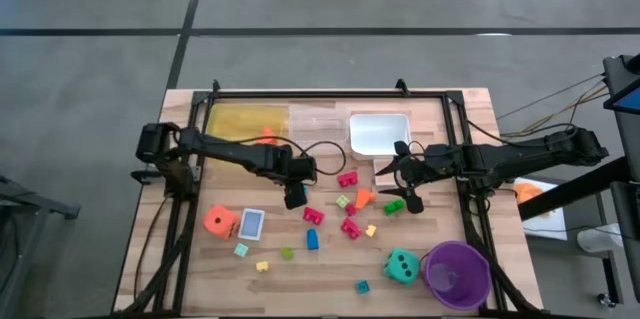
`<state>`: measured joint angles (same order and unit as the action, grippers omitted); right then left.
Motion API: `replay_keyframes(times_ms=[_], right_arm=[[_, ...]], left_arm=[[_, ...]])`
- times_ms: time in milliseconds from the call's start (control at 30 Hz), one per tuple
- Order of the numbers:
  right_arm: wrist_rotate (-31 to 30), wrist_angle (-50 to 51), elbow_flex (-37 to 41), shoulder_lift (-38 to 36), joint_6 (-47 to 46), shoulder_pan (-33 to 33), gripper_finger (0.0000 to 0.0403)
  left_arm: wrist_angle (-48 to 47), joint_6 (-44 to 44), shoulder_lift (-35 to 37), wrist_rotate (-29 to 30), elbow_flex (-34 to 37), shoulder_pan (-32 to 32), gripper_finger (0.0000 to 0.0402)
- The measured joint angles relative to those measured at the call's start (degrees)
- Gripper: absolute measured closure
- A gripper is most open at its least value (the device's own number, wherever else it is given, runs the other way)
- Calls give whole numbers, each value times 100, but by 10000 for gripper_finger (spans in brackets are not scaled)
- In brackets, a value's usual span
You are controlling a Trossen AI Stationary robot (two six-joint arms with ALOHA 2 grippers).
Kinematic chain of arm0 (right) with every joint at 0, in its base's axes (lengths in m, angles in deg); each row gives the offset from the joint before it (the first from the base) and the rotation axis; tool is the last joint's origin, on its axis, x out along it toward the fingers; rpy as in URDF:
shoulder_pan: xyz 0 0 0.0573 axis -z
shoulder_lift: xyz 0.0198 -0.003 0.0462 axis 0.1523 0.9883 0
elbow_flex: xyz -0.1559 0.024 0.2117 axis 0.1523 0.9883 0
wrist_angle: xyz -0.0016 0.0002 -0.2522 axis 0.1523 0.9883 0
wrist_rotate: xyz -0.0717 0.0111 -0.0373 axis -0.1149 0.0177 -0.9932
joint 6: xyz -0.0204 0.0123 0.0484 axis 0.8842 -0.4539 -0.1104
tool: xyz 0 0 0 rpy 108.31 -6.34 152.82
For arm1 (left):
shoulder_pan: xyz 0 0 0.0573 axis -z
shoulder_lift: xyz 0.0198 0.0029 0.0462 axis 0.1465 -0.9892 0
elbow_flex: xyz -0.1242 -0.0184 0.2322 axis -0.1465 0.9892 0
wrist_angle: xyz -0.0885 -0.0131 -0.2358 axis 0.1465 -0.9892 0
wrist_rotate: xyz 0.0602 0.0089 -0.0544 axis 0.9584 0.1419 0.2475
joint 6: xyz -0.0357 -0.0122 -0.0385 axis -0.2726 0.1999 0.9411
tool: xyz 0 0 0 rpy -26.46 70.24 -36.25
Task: Pick & Place Toys
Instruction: Put the blue game piece into the yellow bin
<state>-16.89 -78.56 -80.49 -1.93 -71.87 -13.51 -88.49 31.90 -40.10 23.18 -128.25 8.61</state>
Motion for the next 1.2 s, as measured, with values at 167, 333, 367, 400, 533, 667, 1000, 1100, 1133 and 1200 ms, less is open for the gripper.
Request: replay_keyframes(times_ms=[167,333,367,400,533,667,1000,1100,1133,1200], right_arm=[[-7,6,0,-6,47,0,173],[-8,11,2,-13,71,2,173],[-6,13,0,-13,71,0,173],[-6,12,1,-13,69,0,173],[-6,13,1,-13,68,2,173],[-4,15,0,-13,56,0,173],[1,17,1,-13,18,0,173],[1,17,0,-13,18,0,173],[1,17,2,-13,18,0,173],[1,19,0,-13,13,0,173]], left_arm=[[93,199,-95,-83,6,17,208],[128,236,-82,-464,9,39,208],[131,237,-80,-481,9,55,208],[133,236,-93,-477,9,81,208],[142,229,-241,-347,9,151,208],[241,246,-272,-180,9,149,208],[316,301,-248,-133,9,159,128],[314,257,-248,-149,9,159,83],[316,255,-248,-149,9,159,70],[328,251,-248,-145,9,159,52]])
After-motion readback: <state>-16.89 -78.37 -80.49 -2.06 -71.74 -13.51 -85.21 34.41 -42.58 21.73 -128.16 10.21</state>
